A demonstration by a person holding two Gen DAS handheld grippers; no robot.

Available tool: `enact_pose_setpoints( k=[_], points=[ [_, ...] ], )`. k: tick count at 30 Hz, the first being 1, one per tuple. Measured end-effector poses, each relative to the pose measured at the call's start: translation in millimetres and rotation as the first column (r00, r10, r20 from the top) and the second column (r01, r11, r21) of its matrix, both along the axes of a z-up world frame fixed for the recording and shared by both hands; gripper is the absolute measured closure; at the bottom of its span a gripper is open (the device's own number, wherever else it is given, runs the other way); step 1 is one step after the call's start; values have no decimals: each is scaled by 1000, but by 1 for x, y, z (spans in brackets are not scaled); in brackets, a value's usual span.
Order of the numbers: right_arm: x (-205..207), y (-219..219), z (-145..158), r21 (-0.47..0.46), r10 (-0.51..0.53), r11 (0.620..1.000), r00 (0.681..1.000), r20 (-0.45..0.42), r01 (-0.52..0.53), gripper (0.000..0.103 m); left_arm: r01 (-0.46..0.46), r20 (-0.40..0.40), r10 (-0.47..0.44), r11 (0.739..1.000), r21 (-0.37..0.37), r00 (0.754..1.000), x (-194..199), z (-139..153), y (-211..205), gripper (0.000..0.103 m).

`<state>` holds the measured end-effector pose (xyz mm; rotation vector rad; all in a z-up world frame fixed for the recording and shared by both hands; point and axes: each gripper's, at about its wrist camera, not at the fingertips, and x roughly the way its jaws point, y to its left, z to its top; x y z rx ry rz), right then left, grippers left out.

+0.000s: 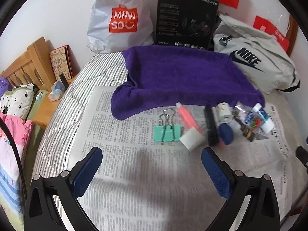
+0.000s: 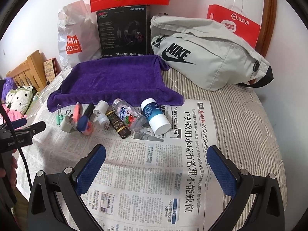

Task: Organize rigid objects
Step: 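Grasp the green binder clip with the left tool while the right tool grasps the blue-white container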

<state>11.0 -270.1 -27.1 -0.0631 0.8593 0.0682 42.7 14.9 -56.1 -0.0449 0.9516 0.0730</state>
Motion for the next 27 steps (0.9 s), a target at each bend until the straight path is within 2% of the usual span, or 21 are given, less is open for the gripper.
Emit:
enact_pose_setpoints(
  k=[8,16,20,25,27],
  points=[
    [16,-1,-26,-21,29,999,999,-20,-30,0,-13,-48,13,1000,17,999,35,-30,12,0],
    [35,1,-47,-49,42,998,998,-49,-44,0,15,-68,-18,999,-49,998,48,-45,8,1],
    [43,0,-51,-36,37,999,998,-56,-39,0,17,-66,-20,998,-56,998,52,-48,4,1],
    [53,-1,-53,-31,36,999,998,-58,-38,0,2,-60,-4,1000,-25,998,54,-51,2,10],
    [57,-1,-53,-36,35,999,998,-57,-37,0,12,-49,-13,1000,-6,999,53,-51,0,16]
  ],
)
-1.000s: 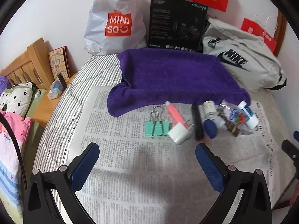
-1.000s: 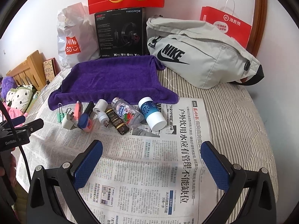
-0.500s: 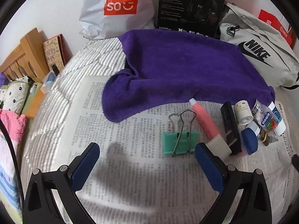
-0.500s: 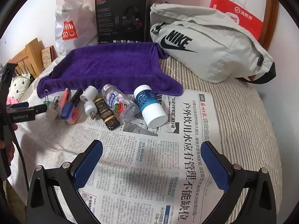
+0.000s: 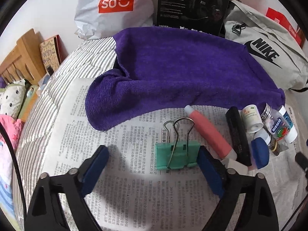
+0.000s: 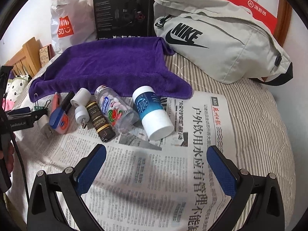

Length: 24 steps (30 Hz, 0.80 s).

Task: Organize rigid objects
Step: 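Grasp the green binder clip with the left tool while the right tool grasps the blue-white container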

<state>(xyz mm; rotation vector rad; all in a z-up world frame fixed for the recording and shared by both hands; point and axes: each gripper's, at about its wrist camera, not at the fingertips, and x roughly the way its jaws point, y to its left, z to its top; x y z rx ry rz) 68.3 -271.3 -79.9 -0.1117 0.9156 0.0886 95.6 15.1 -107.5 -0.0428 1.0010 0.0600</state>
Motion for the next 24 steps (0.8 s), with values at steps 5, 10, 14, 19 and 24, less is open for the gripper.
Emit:
enact_pose_setpoints(
  k=[5,10,14,19,24],
  points=[
    [15,-1,-2,-3,3,1000,1000,-1,-3,3,44,23,-44,999,11,999,-1,3,-6,38],
    [31,-2,-3,4,4,1000,1000,-6,-4,10,77,40,-77,997,7,996,-6,5,-10,64],
    [45,-4,-7,0,7,1000,1000,-21,-7,18,86,43,-86,996,-3,995,-7,6,-8,64],
    [58,-1,-19,-58,42,997,998,-55,-45,29,85,41,-85,996,-8,996,-8,5,-8,64],
    [71,4,-24,-80,83,993,995,-58,-87,40,89,43,-89,996,-1,995,-7,5,-9,64]
  ],
)
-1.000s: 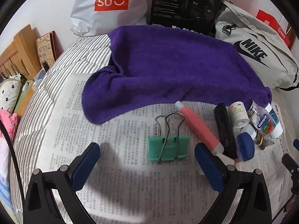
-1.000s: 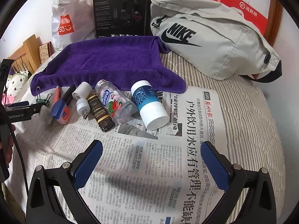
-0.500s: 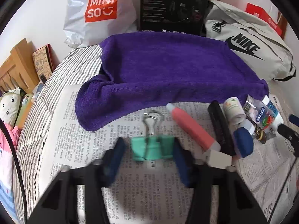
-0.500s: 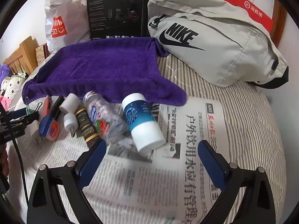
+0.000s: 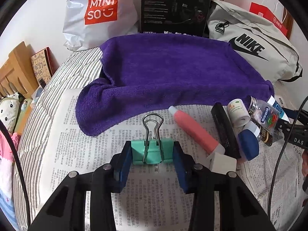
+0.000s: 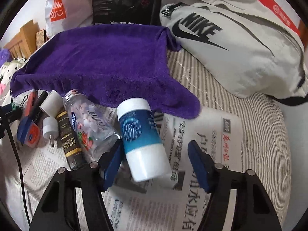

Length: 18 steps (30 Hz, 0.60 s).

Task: Organize rigid objects
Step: 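Grasp the green binder clip with the left tool while the right tool grasps the blue-white container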

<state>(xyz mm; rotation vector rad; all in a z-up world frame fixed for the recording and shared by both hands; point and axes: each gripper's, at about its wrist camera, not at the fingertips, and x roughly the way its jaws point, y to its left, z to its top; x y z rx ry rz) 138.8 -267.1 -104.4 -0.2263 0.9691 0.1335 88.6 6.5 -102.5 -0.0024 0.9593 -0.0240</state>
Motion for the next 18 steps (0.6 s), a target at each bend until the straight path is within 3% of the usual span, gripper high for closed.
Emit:
enact_pose_setpoints(
  k=[1,3,5,18],
  points=[
    [2,0,0,14,10,1000,1000,-9,-10,42,0,1,0,1000,-2,1000,0,0,0,64],
    [4,-1,0,63,27,998,999,-32,-25,60,1,0,-1,1000,-2,1000,1,0,0,64],
    [1,-1,1,71,30,997,999,-41,-27,65,5,-1,-5,1000,-1,1000,1,0,0,64],
    [-15,-8,2,79,12,997,998,-54,-8,67,11,-9,-11,1000,-20,1000,-2,6,5,64]
  ],
)
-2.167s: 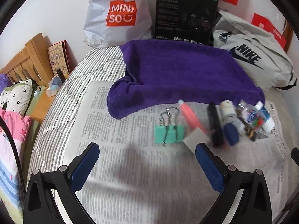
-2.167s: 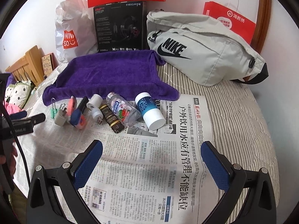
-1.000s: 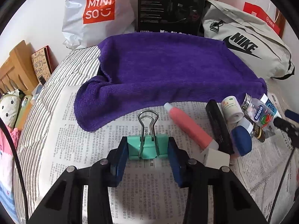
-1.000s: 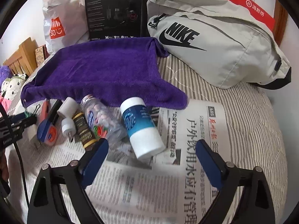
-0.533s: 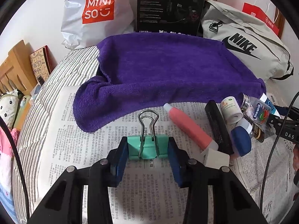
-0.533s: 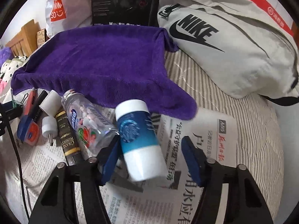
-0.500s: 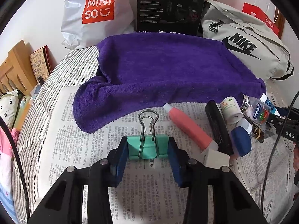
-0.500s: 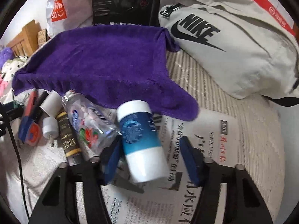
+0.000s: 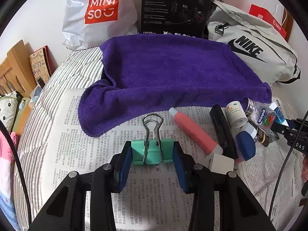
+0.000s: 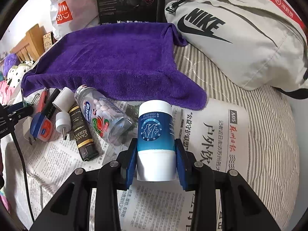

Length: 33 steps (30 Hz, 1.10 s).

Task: Organize rigid objects
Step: 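Carry the clip and the container up onto the purple towel with both tools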

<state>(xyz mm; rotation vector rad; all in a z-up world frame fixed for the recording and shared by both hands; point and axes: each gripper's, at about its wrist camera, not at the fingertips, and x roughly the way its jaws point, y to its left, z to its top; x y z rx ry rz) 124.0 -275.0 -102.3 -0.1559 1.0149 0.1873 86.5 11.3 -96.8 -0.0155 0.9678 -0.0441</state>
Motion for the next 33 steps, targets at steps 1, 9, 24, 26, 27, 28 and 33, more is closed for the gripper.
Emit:
enact_pose_setpoints(
  k=[1,9,24,26,27,28,33],
  points=[
    [-1,0,1,-2,0,1000,1000,3,0,67,1,1,-1,1000,0,1000,0,1,0,64],
    [-8,-1,14,12,4,1000,1000,31,-5,67,2,21,-2,1000,-4,1000,-4,16,2,64],
    [-8,1,6,0,29,1000,1000,1,-29,67,14,11,-14,1000,-1,1000,-3,19,-1,64],
    [-6,2,0,-10,28,1000,1000,-11,-28,67,12,5,-12,1000,-5,1000,-4,16,0,64],
    [-5,2,-3,-12,25,1000,1000,-16,-26,67,11,3,-11,1000,-7,1000,-4,15,0,64],
    [-4,1,-4,-10,23,1000,1000,-10,-23,66,10,2,-10,1000,-7,1000,-4,15,1,64],
    [3,1,-4,8,10,1000,1000,-7,-10,66,8,-1,-8,1000,-11,1000,-4,13,2,64]
  ],
)
